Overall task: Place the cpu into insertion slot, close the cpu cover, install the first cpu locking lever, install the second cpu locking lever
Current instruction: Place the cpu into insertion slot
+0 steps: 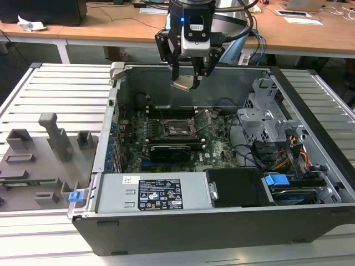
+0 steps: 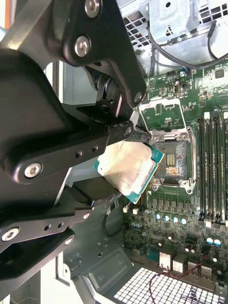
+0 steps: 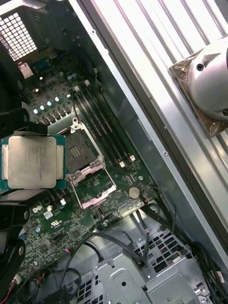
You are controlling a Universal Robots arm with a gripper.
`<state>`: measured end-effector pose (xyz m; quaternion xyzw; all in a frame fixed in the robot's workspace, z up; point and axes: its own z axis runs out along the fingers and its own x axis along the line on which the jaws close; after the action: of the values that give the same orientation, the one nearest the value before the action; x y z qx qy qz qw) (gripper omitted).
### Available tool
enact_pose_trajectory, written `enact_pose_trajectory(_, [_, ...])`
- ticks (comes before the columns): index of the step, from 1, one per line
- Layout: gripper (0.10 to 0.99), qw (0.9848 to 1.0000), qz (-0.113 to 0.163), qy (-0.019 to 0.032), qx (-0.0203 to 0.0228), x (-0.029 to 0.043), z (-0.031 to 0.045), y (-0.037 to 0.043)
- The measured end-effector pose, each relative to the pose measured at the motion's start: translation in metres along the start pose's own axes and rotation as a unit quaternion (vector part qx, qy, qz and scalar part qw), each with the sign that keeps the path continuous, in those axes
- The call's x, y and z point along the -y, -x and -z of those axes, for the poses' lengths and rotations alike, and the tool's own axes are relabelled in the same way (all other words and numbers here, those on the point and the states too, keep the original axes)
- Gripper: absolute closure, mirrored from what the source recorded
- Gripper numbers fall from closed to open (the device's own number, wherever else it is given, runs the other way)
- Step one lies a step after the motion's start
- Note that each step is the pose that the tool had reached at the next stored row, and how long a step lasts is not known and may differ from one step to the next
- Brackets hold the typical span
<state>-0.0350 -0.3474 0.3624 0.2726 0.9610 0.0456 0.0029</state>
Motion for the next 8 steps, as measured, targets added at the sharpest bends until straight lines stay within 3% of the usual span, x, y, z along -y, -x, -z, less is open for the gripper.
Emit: enact_pose_trajectory(8, [0.549, 1.0, -0.008, 0.0001, 0.0007, 0.0, -0.0001, 0.0])
